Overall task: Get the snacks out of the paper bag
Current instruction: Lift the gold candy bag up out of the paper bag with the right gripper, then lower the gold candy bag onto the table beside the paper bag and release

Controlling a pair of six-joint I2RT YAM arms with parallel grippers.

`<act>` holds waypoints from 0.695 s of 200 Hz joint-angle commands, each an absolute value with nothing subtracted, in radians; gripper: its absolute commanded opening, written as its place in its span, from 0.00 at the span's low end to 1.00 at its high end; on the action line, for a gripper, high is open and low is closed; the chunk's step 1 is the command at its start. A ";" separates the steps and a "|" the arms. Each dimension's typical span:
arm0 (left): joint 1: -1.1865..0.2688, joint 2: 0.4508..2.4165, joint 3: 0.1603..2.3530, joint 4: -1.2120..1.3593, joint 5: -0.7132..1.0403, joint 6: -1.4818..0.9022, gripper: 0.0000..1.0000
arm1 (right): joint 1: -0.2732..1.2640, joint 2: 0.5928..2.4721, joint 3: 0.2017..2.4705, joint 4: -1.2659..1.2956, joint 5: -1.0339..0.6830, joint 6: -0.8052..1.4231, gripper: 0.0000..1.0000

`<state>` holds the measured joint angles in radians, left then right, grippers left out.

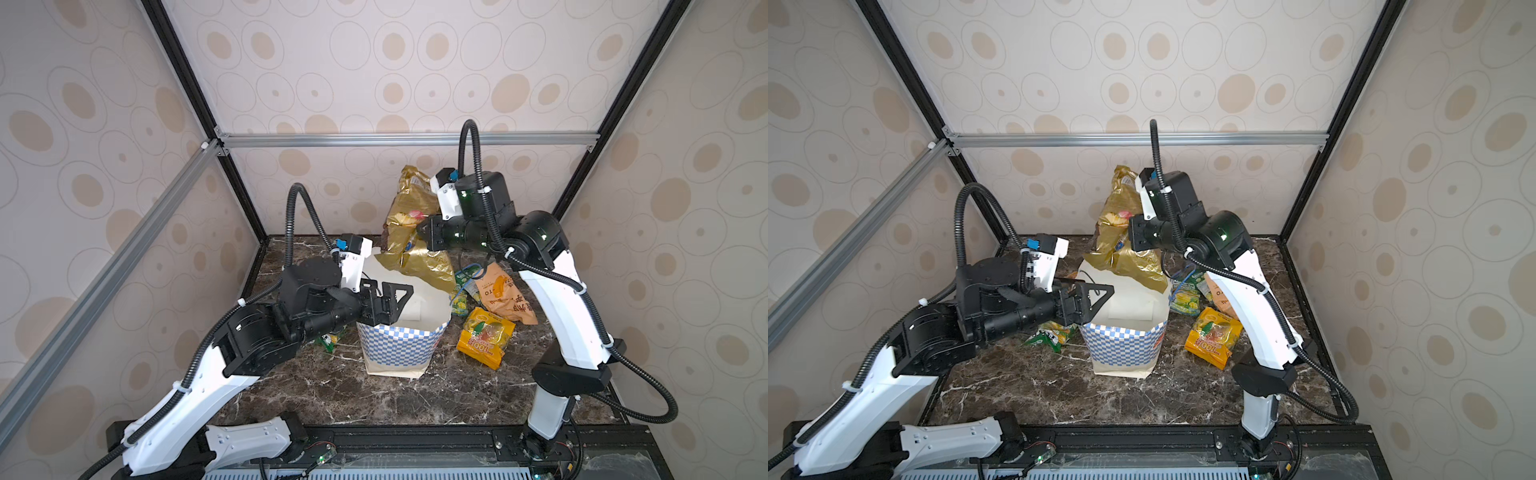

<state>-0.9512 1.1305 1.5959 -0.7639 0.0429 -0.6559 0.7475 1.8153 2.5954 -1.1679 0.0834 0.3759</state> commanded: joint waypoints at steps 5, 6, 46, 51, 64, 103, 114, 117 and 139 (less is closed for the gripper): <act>-0.955 1.187 1.682 -0.738 0.184 -0.592 0.93 | 0.723 1.710 2.631 -1.093 0.123 0.375 0.00; -0.955 1.190 1.686 -0.739 0.187 -0.591 0.93 | 0.723 1.707 2.631 -1.094 0.125 0.374 0.00; -0.974 1.236 1.743 -0.761 0.214 -0.534 0.96 | 0.686 1.531 2.528 -1.154 0.216 0.344 0.00; -0.976 1.236 1.743 -0.760 0.211 -0.529 0.96 | 0.682 1.504 2.506 -1.160 0.226 0.345 0.00; -0.989 1.238 1.740 -0.765 0.195 -0.510 0.97 | 0.675 1.435 2.442 -1.183 0.259 0.357 0.00; -1.090 1.308 1.807 -0.859 0.065 -0.420 0.97 | 0.671 1.233 2.237 -1.291 0.358 0.470 0.00; -1.130 1.327 1.824 -0.879 0.008 -0.395 0.97 | 0.672 1.170 2.157 -1.316 0.385 0.515 0.00; -1.143 1.331 1.828 -0.884 -0.005 -0.386 0.97 | 0.672 1.152 2.142 -1.323 0.397 0.529 0.00; -1.242 1.351 1.838 -0.892 -0.135 -0.315 0.97 | 0.671 1.022 1.955 -1.354 0.438 0.631 0.00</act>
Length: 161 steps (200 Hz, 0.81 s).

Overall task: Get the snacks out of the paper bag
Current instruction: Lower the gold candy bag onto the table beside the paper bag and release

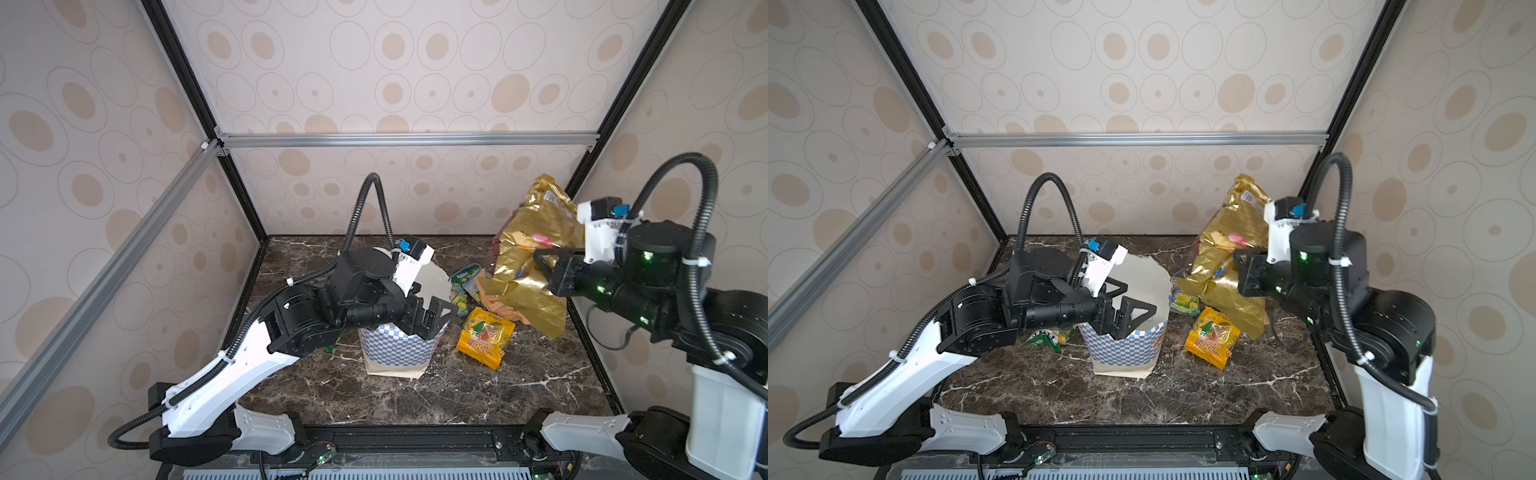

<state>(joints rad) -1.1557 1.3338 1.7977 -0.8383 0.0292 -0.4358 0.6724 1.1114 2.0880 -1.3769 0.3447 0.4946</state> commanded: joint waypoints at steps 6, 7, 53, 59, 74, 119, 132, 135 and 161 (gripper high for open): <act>-1.264 1.354 1.836 -0.892 -0.167 -0.299 0.97 | 0.671 0.986 1.897 -1.356 0.437 0.659 0.00; -1.266 1.355 1.836 -0.892 -0.171 -0.295 0.97 | 0.671 0.981 1.885 -1.356 0.437 0.663 0.00; -1.363 1.353 1.762 -0.857 -0.270 -0.147 0.93 | 0.671 0.769 1.401 -1.252 0.251 0.775 0.00; -1.372 1.345 1.746 -0.847 -0.285 -0.139 0.93 | 0.671 0.749 1.337 -1.219 0.220 0.775 0.00; -1.379 1.316 1.705 -0.816 -0.308 -0.135 0.93 | 0.671 0.712 1.185 -1.110 0.138 0.729 0.00; -1.379 1.241 1.633 -0.783 -0.389 -0.200 0.93 | 0.676 0.756 0.905 -0.814 -0.068 0.598 0.00; -1.378 1.241 1.638 -0.813 -0.476 -0.255 0.96 | 0.681 0.794 0.862 -0.740 -0.110 0.576 0.00; -1.379 1.240 1.642 -0.822 -0.492 -0.269 0.96 | 0.683 0.802 0.848 -0.720 -0.119 0.573 0.00; -1.379 1.251 1.674 -0.921 -0.607 -0.352 0.98 | 0.731 0.879 0.797 -0.599 -0.166 0.576 0.00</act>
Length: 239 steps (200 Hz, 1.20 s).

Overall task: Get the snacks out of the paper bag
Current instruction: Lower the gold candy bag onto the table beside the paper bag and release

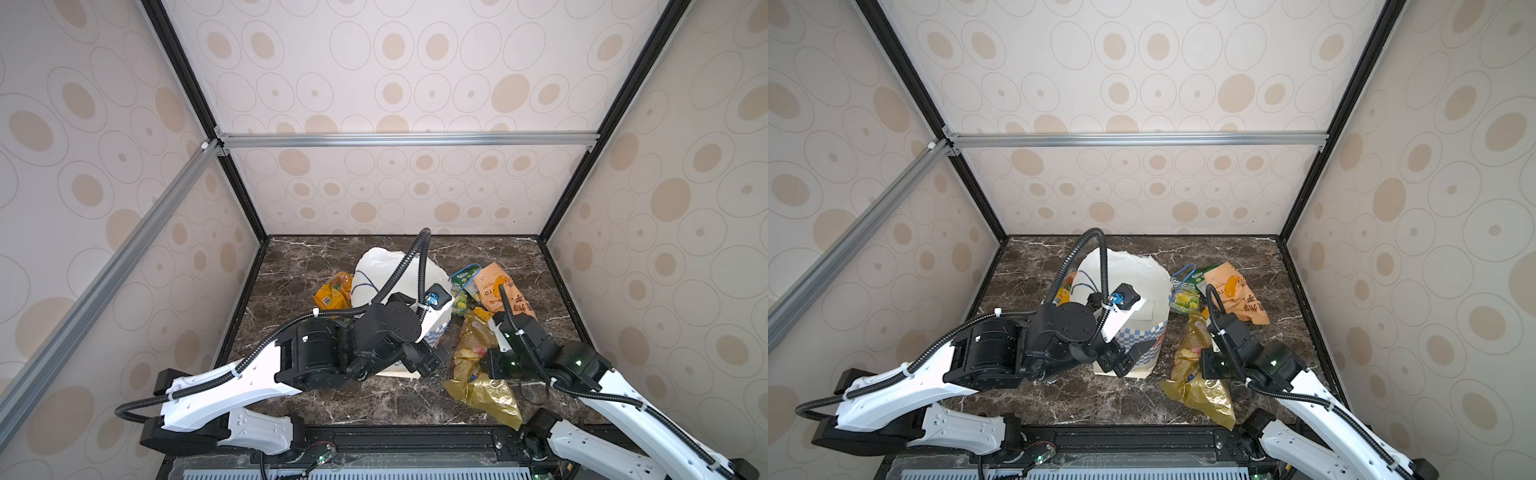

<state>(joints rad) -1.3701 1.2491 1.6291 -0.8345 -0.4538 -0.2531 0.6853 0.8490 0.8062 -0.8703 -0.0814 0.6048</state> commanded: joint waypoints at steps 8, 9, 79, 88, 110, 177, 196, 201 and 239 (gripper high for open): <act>-1.379 1.250 1.679 -0.944 -0.640 -0.389 0.98 | 0.761 0.896 0.777 -0.552 -0.158 0.568 0.00; -1.379 1.249 1.679 -0.946 -0.644 -0.394 0.98 | 0.766 0.898 0.775 -0.546 -0.156 0.566 0.00; -1.367 1.131 1.581 -0.932 -0.679 -0.563 0.97 | 0.808 1.136 0.703 -0.275 -0.102 0.539 0.00; -1.367 1.124 1.576 -0.939 -0.677 -0.579 0.97 | 0.809 1.166 0.710 -0.254 -0.105 0.534 0.00; -1.367 1.123 1.572 -0.962 -0.668 -0.603 0.97 | 0.810 1.245 0.731 -0.225 -0.106 0.524 0.09; -1.367 1.125 1.562 -0.963 -0.646 -0.626 0.98 | 0.809 1.221 0.767 -0.311 -0.028 0.532 0.53; -1.368 1.122 1.562 -0.965 -0.652 -0.632 0.98 | 0.810 1.147 0.810 -0.408 0.017 0.504 0.59; -1.367 1.123 1.565 -0.962 -0.655 -0.632 0.98 | 0.810 1.125 0.826 -0.439 0.034 0.499 0.60; -1.368 1.151 1.611 -0.982 -0.698 -0.636 0.98 | 0.807 0.933 0.911 -0.601 0.209 0.448 0.74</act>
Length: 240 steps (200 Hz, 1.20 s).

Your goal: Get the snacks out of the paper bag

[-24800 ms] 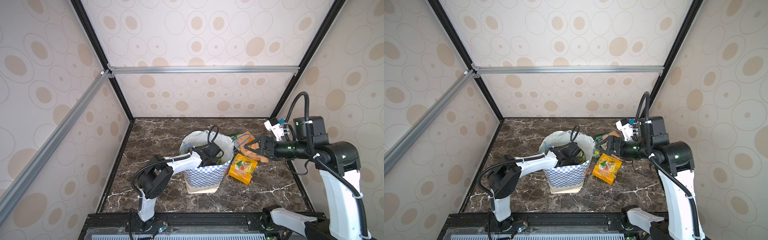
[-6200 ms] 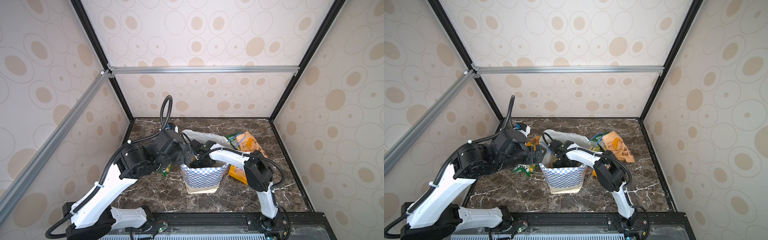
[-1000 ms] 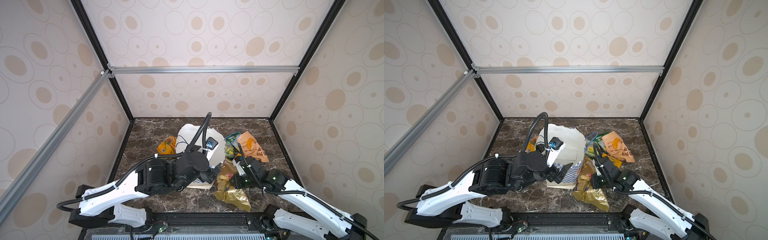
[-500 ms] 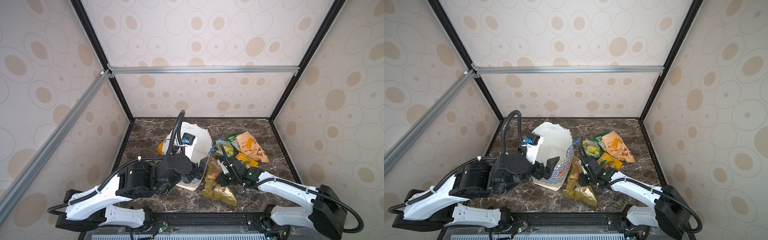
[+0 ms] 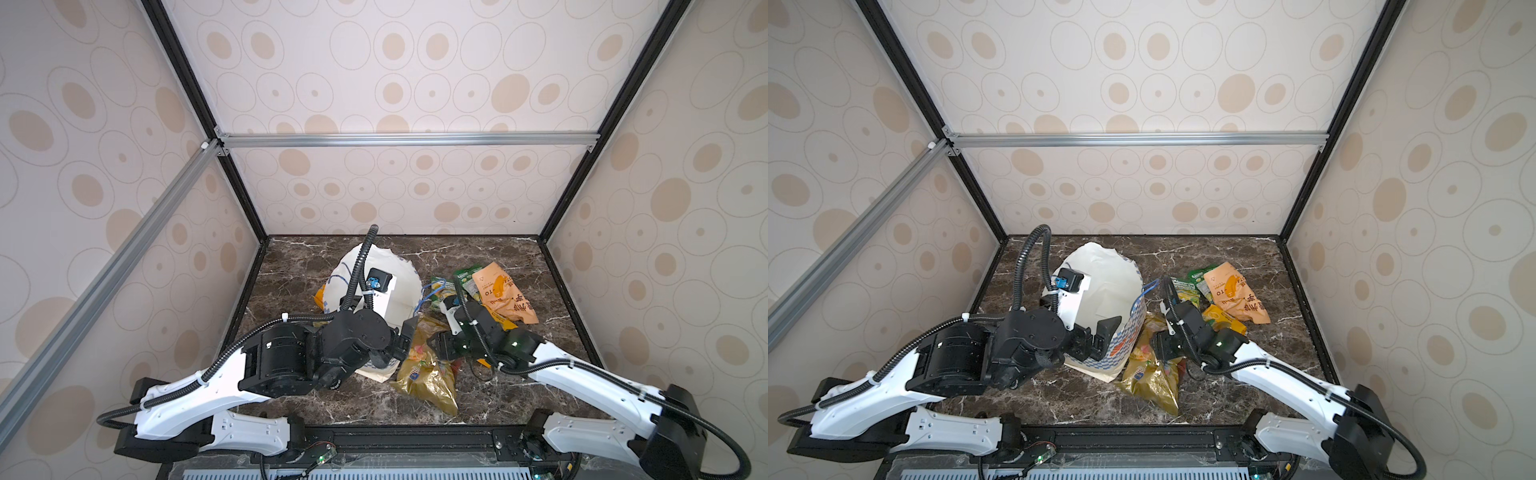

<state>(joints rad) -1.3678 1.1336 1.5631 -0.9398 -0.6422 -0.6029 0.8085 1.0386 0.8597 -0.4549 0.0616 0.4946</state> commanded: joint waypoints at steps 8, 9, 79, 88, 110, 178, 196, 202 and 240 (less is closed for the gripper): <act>-1.367 1.159 1.627 -1.000 -0.735 -0.659 0.98 | 0.806 0.889 0.918 -0.629 0.264 0.439 0.79; -1.367 1.160 1.630 -1.005 -0.740 -0.661 0.98 | 0.806 0.884 0.919 -0.632 0.272 0.440 0.79; -1.094 1.022 1.573 -0.914 -0.951 -0.632 0.98 | 0.775 0.431 0.626 -0.540 0.915 0.399 1.00; -1.036 1.025 1.576 -0.900 -0.936 -0.587 0.98 | 0.763 0.379 0.569 -0.496 0.961 0.361 1.00; -0.802 1.058 1.571 -0.844 -0.784 -0.451 0.98 | 0.711 0.297 0.456 -0.450 1.014 0.324 1.00; -0.150 1.121 1.382 -0.569 -0.313 -0.323 0.98 | 0.471 0.416 0.347 -0.364 0.850 0.363 1.00; -0.056 1.092 1.200 -0.415 -0.301 -0.350 0.98 | 0.371 0.497 0.339 -0.254 0.756 0.311 1.00; -0.025 1.085 1.142 -0.363 -0.300 -0.359 0.98 | 0.330 0.530 0.337 -0.203 0.714 0.288 1.00; 0.029 1.017 0.772 -0.091 -0.429 -0.334 0.98 | 0.095 0.852 0.321 0.051 0.543 0.267 1.00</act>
